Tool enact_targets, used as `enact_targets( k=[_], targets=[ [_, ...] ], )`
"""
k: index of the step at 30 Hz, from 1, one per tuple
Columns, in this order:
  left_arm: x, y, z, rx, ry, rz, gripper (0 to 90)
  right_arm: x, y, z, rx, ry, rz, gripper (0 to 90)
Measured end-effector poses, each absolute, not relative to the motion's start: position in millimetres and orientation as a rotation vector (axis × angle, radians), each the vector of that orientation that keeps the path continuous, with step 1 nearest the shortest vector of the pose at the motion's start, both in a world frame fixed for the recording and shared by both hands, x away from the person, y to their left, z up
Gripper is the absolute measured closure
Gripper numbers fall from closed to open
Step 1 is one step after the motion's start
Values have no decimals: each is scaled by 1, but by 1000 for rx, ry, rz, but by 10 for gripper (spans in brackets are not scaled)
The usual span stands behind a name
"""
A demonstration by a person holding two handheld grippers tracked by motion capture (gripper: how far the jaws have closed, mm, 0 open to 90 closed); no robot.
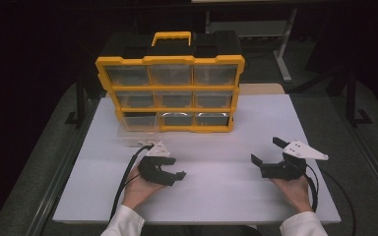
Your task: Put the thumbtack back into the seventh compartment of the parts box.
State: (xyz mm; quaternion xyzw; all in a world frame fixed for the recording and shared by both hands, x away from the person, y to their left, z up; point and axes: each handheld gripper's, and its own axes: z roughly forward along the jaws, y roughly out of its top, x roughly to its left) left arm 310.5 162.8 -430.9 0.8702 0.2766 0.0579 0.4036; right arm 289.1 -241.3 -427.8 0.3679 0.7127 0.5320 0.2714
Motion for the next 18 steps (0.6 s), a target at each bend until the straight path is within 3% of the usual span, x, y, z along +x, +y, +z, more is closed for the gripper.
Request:
enact_targets(
  k=[9,18],
  targets=[
    [312,155,-439,2242,698,163,421,289,-241,-428,991,1920,1433,0],
    [313,151,-444,2269,710,196,583,289,-241,-428,991,1920,1433,0]
  ],
)
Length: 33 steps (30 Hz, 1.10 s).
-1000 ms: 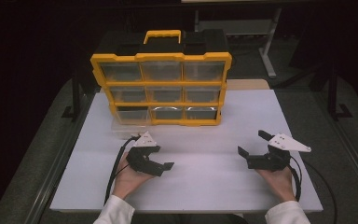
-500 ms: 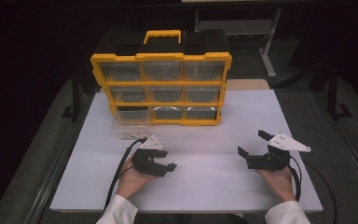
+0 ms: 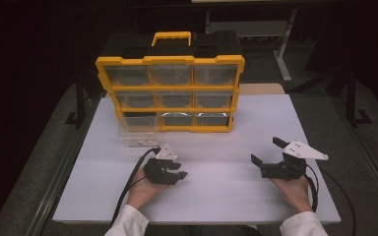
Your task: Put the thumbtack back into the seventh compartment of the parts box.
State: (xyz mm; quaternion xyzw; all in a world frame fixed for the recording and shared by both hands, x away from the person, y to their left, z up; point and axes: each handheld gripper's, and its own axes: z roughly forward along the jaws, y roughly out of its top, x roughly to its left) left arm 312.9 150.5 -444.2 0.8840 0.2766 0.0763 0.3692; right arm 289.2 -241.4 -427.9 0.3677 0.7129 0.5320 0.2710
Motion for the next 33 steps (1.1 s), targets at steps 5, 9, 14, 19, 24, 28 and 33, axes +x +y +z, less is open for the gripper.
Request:
enact_targets(
  k=[5,9,14,19,24,28,33],
  targets=[
    [313,150,-445,2281,689,188,649,289,-241,-428,990,1922,1432,0],
    [313,149,-446,2289,681,191,712,289,-241,-428,990,1923,1433,0],
    [313,147,-449,2310,668,196,767,289,-241,-428,990,1923,1433,0],
    [315,145,-450,2329,650,211,825,289,-241,-428,987,1922,1435,0],
    [315,146,-450,2321,653,222,833,289,-241,-428,990,1921,1435,0],
    [315,147,-447,2304,657,220,835,289,-241,-428,988,1920,1436,0],
    [314,150,-444,2293,666,234,837,289,-241,-428,988,1920,1436,0]
  ],
)
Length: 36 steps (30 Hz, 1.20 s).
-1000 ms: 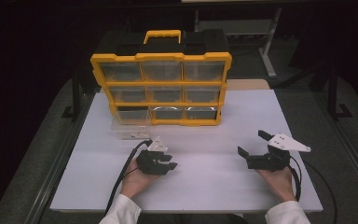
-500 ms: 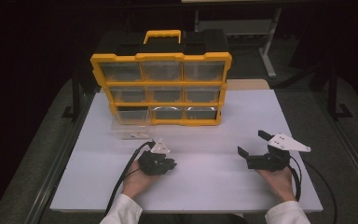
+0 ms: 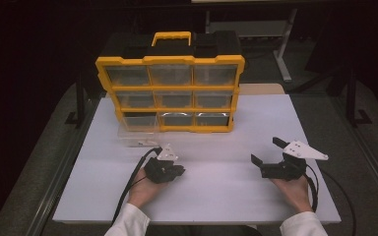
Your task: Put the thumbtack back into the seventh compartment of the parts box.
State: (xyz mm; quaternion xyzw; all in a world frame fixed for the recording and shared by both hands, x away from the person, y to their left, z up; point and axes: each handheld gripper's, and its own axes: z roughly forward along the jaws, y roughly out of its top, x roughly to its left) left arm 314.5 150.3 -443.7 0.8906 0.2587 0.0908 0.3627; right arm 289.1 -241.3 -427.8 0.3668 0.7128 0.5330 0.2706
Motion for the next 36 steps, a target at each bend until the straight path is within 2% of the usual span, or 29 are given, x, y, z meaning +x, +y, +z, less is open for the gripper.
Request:
enact_targets(
  k=[36],
  targets=[
    [332,190,-377,2224,708,369,838,289,-241,-428,990,1918,1438,0]
  ],
)
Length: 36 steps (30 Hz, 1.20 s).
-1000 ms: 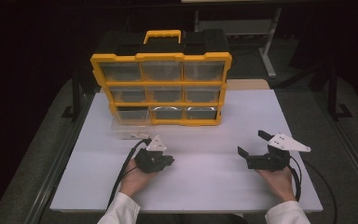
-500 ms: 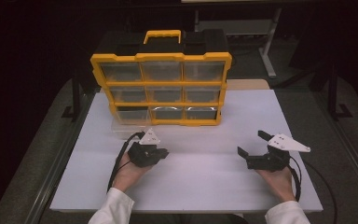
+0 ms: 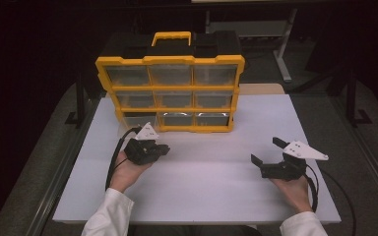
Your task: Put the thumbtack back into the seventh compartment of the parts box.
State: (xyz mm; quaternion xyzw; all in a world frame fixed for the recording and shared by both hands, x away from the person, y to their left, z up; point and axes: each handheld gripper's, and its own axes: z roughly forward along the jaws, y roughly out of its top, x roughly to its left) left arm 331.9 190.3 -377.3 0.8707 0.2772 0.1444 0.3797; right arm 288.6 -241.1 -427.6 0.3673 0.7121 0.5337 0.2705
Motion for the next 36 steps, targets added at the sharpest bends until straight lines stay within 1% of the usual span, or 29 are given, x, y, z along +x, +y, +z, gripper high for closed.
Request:
enact_targets(
  k=[8,22,31,36],
  targets=[
    [337,201,-366,2166,731,376,839,289,-241,-428,991,1921,1436,0],
    [352,215,-342,2151,763,436,839,289,-241,-428,991,1925,1434,0],
    [366,226,-335,2174,823,470,839,289,-241,-428,991,1925,1435,0],
    [369,230,-337,2148,854,481,840,289,-240,-428,990,1926,1435,0]
  ],
)
